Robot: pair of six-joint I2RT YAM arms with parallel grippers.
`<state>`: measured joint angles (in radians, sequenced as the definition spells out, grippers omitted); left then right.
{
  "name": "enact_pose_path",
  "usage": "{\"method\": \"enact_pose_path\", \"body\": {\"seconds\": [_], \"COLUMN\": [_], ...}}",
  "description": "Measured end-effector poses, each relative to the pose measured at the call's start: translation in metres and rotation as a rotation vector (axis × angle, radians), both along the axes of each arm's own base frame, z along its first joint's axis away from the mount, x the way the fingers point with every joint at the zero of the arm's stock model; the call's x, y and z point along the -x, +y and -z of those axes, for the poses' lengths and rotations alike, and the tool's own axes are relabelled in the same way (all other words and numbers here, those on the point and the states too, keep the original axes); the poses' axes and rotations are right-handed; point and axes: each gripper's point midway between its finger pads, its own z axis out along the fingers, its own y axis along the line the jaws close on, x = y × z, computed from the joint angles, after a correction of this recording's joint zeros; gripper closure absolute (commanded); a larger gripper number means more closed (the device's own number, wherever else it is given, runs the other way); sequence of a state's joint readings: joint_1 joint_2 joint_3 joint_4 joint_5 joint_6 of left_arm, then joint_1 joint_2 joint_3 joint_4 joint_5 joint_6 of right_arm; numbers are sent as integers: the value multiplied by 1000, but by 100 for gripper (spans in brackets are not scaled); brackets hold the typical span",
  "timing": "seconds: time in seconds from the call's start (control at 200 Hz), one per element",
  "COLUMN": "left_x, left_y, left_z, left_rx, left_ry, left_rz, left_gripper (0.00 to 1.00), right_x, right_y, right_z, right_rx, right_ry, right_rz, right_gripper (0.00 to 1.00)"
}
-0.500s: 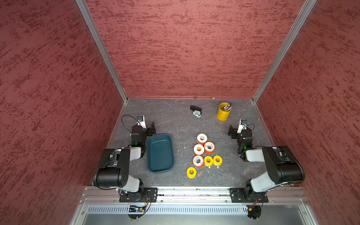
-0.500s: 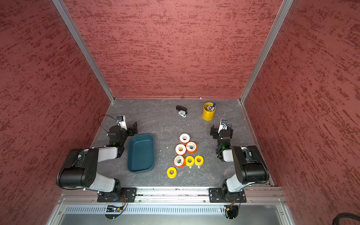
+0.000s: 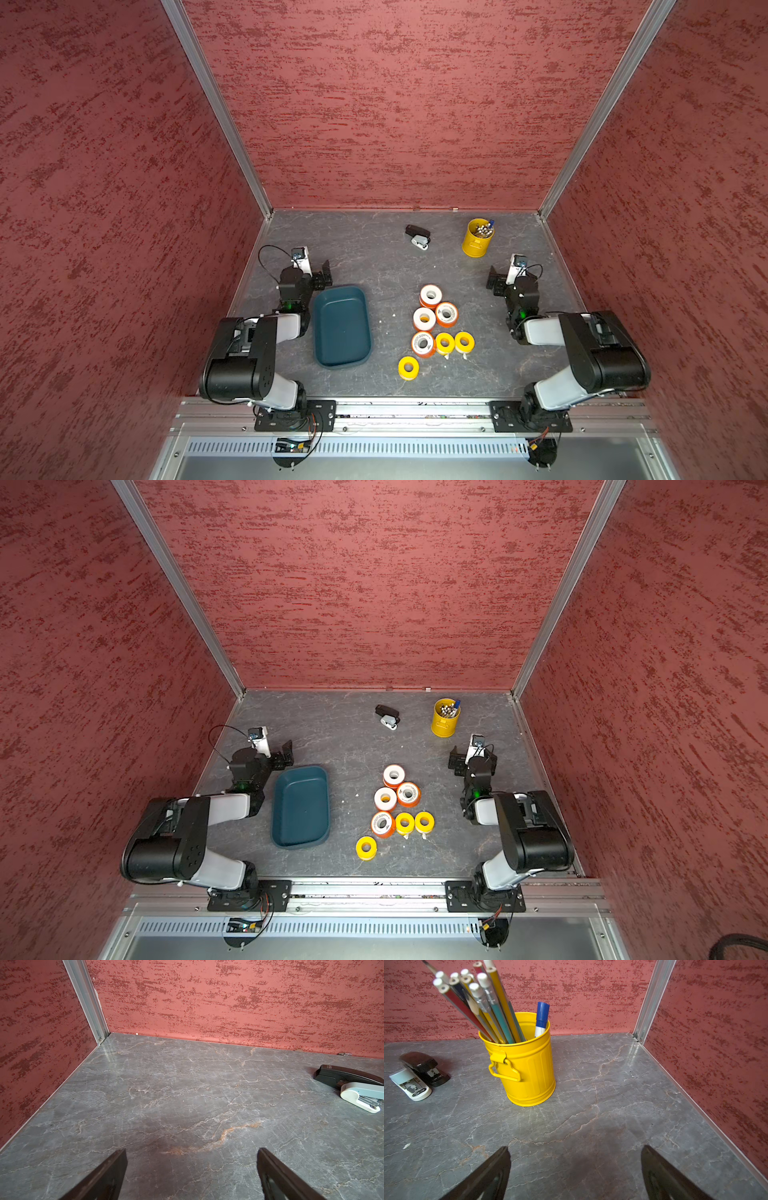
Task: Put the sealing tape into the storage box
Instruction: Move the storage box to the center of the board.
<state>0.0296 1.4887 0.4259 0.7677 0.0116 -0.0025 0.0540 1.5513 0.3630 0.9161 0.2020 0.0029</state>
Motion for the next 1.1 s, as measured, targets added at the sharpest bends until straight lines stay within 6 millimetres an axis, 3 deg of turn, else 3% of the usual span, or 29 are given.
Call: {"method": "enact_pose_path", "body": {"seconds": [0.441, 0.576, 0.706, 0.787, 0.957, 1.102], "left_x": [-5, -18, -7, 2, 23, 33], "left_y": [4, -3, -17, -8, 21, 14], "left_z": [3, -19, -43, -62, -97, -121], "left_rx": [-6, -43, -19, 59, 239, 330], "left_ry": [60, 71, 55, 27, -20, 17], "left_rz": [-37, -72, -77, -113, -181, -155], "left_gripper": [0, 0, 0, 0, 0, 0], "right_x": [0, 0, 0, -5, -11, 6], "right_y": [0, 0, 1, 5, 11, 20], "right_z": [0, 0, -2, -18, -85, -104], "right_rx": [0, 0, 3, 4, -56, -149], "right_ry": [0, 0, 22, 28, -59, -57], "right_rz": [0, 0, -6, -15, 5, -2], "right_gripper": [1, 2, 2, 1, 2, 1]}}
